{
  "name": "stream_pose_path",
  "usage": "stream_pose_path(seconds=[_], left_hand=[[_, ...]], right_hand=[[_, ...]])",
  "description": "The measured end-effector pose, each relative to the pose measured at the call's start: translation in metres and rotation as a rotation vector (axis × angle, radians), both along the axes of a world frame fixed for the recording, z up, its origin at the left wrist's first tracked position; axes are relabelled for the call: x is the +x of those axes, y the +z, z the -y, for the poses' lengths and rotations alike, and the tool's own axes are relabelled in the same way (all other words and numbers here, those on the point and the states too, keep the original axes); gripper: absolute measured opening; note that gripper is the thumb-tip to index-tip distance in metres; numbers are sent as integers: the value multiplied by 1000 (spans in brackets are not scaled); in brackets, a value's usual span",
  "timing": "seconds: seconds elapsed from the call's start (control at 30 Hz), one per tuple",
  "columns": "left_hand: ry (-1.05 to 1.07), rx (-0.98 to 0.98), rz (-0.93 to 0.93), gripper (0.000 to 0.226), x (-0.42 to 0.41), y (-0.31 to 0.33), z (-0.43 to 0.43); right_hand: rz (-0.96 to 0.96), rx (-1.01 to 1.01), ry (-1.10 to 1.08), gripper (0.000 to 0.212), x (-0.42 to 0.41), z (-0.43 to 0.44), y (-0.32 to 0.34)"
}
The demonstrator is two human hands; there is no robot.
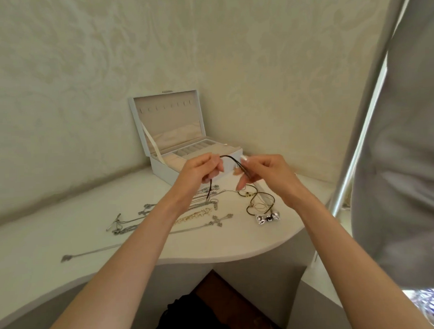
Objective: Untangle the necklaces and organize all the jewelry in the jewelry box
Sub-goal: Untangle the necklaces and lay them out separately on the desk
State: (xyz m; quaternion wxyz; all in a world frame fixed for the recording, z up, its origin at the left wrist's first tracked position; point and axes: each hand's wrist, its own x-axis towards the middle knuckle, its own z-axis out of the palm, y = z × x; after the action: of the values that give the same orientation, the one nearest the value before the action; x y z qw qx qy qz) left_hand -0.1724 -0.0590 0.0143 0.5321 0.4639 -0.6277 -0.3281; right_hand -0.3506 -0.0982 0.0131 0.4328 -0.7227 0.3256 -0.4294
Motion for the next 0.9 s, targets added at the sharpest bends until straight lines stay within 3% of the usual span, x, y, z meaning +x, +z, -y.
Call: stream_pose_path(seconds=[0.17,0.27,0.33,0.7,0.9], left_hand=[[324,-106,-269,41,28,-13,-13],[522,-163,-354,43,41,-26,-21],[628,-184,-351,40,50,-34,-26],[853,-204,-101,31,106,-62,-71],[1095,-28,444,23,120,-79,-95]], right_hand=[[-567,-109,51,21,-17,2,-29],[-677,-159,24,27,-16,0,-43],[-653,-153,11,26,-14,-3,-47],[-637,-87,48,17,-14,-10,-56],[-584,-124,7,17,-7,-18,-63]])
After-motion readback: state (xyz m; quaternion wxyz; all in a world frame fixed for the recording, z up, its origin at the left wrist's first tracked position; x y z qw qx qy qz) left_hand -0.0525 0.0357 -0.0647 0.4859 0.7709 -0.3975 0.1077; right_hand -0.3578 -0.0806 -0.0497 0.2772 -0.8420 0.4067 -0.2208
